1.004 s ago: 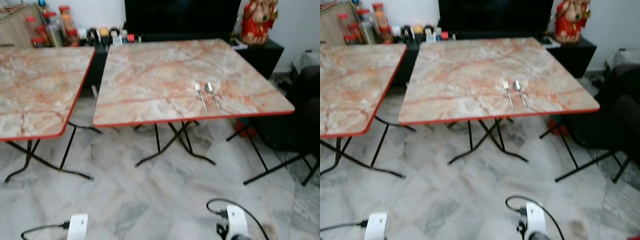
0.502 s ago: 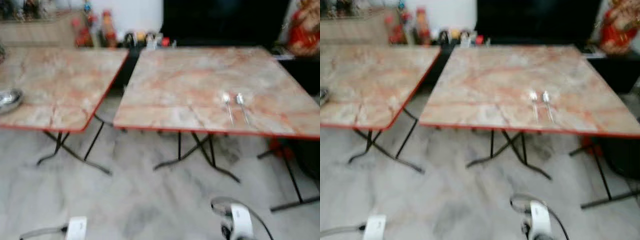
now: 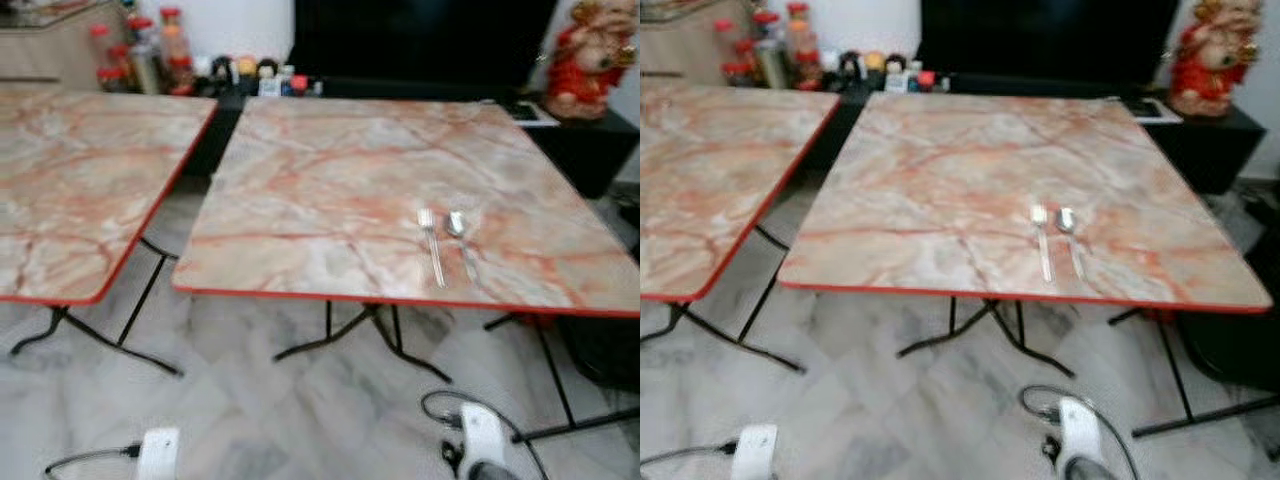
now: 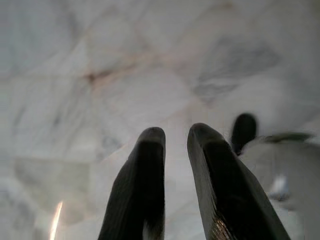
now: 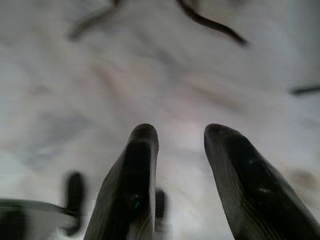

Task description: Setting the table

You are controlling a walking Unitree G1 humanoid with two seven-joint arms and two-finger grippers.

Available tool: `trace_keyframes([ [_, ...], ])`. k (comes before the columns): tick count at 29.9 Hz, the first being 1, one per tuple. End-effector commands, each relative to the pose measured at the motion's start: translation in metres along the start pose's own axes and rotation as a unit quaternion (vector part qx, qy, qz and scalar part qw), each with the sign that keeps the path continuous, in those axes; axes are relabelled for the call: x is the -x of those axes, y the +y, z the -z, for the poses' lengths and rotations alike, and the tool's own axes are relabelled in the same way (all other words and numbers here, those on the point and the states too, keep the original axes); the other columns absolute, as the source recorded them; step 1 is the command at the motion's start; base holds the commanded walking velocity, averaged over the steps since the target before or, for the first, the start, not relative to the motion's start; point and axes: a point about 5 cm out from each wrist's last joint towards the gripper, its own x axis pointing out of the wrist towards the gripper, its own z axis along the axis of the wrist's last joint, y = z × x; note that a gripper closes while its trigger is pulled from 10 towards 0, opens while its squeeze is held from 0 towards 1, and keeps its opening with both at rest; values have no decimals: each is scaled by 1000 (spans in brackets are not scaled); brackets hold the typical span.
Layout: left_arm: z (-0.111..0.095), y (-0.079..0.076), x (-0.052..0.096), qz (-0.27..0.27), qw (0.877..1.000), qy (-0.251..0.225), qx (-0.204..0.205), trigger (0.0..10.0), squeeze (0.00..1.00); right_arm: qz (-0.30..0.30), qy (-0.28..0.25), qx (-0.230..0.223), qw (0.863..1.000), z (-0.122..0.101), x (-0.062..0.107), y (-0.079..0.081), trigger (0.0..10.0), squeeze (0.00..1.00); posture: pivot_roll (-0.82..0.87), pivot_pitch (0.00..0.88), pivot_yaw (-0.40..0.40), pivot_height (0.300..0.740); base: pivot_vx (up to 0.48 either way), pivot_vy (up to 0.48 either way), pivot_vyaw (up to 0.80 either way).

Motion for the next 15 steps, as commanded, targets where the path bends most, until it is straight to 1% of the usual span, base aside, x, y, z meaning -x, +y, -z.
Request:
trace_keyframes([
  [1,-5,-10,0,11,1000,-4,2,10000,0,21,18,-4,1000,12,4,-16,10000,0,38,35,-21,740,285,0,0],
  [3,-4,-12,1,19,1000,-2,-6,10000,0,20,17,-2,1000,12,4,-16,10000,0,31,37,-18,740,0,0,0],
  [8,-1,-16,2,25,1000,2,-8,10000,0,28,11,6,1000,10,4,-17,10000,0,22,36,-17,740,0,0,0],
  [9,0,-17,2,26,1000,3,-8,10000,0,36,10,-3,999,11,4,-18,10000,0,21,36,-17,740,0,0,0],
  [10,0,-17,2,26,1000,3,-8,10000,0,36,10,-3,999,11,4,-18,10000,0,21,36,-17,740,0,0,0],
  [11,1,-18,2,28,1000,5,-8,10000,0,50,10,-32,998,13,5,-18,10000,0,17,37,-18,740,0,0,0],
  [12,2,-19,2,28,1000,5,-8,10000,0,55,10,-45,997,13,5,-19,10000,0,17,37,-18,740,0,0,0],
  [15,2,-19,2,28,1000,6,-9,10000,0,100,14,-109,989,19,6,-21,10000,0,17,37,-18,740,0,0,0],
])
